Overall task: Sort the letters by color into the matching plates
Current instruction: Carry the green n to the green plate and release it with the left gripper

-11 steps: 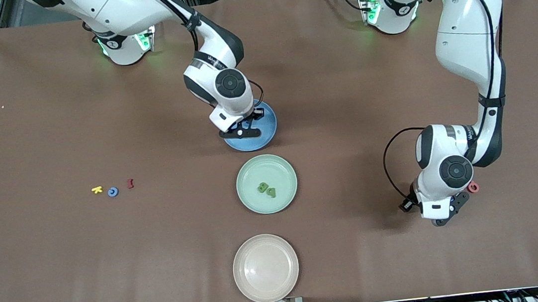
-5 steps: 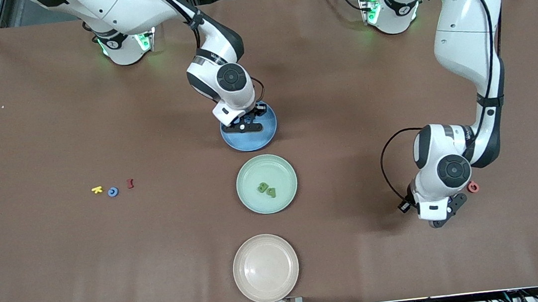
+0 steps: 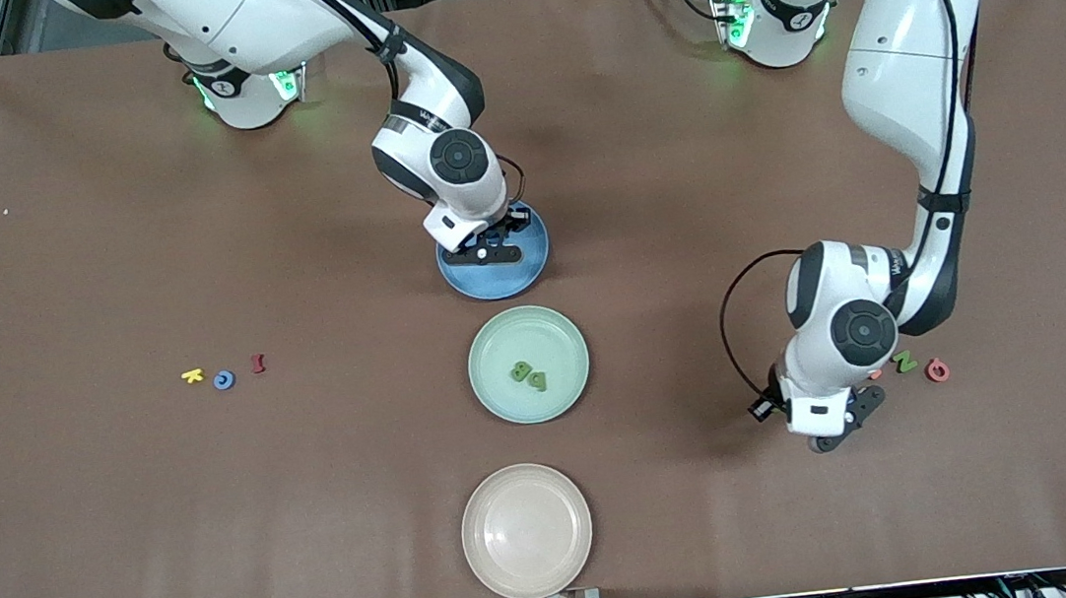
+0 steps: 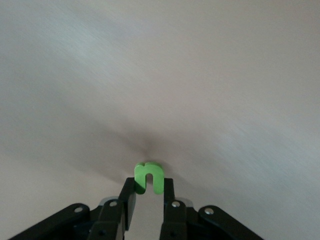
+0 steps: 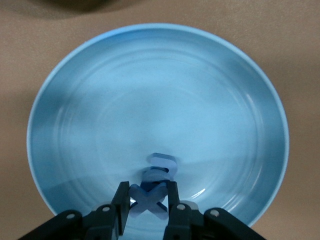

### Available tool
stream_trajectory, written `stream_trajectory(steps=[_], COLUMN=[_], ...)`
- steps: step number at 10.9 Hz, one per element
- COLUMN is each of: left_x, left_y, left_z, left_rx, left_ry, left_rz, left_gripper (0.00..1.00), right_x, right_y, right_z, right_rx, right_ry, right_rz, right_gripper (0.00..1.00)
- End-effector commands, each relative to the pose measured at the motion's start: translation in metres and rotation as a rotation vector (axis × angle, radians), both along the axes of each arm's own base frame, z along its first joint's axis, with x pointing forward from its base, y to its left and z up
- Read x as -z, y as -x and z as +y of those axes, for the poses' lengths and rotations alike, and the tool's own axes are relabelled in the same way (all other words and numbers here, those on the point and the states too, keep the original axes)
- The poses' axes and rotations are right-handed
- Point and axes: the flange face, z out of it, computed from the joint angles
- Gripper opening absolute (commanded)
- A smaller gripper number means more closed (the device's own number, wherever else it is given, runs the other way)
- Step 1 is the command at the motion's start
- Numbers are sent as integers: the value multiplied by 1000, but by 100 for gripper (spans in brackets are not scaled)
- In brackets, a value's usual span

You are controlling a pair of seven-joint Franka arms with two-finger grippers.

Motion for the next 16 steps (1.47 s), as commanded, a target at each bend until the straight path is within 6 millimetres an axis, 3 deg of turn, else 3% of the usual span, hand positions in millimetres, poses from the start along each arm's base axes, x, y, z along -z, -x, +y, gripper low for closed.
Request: stream_trajectory(steps=[1,2,3,4,6,8,9,10,13,14,16], left_x=[-41,-48,-58,-60,-60,-60,-60,-60,-62,-64,-59], left_y=[30,45,62,76,104,114,112,112,108,92,42], left_z=[-94,-136,-182,-214,-265,-283,-280,-281,-276,-251,-157], left_rx=[16,38,78,117,181,207,219,227,213,177,71], left_ry=[113,131,143,157,205,226,225,221,216,193,71], left_rz=[-7,-11,-32,-55,-109,-136,-142,-147,-151,-156,-120], left_gripper=[0,0,0,0,0,0,82,100,100,100,100], right_x=[1,1,1,1,-1,-12,-22,-31,-51,-58,-68], right_y=[2,0,-1,-1,-3,-16,-27,-38,-68,-77,-101], right_z=[-3,-4,-5,-5,-6,-12,-17,-28,-65,-78,-109], right_rx=[11,11,14,14,17,31,37,33,3,-5,-30], right_ry=[14,16,17,17,20,18,16,21,30,34,29], right_rz=[-11,-9,-10,-10,-9,-19,-29,-33,-39,-40,-49], right_gripper=[23,34,64,77,84,83,83,83,82,82,82])
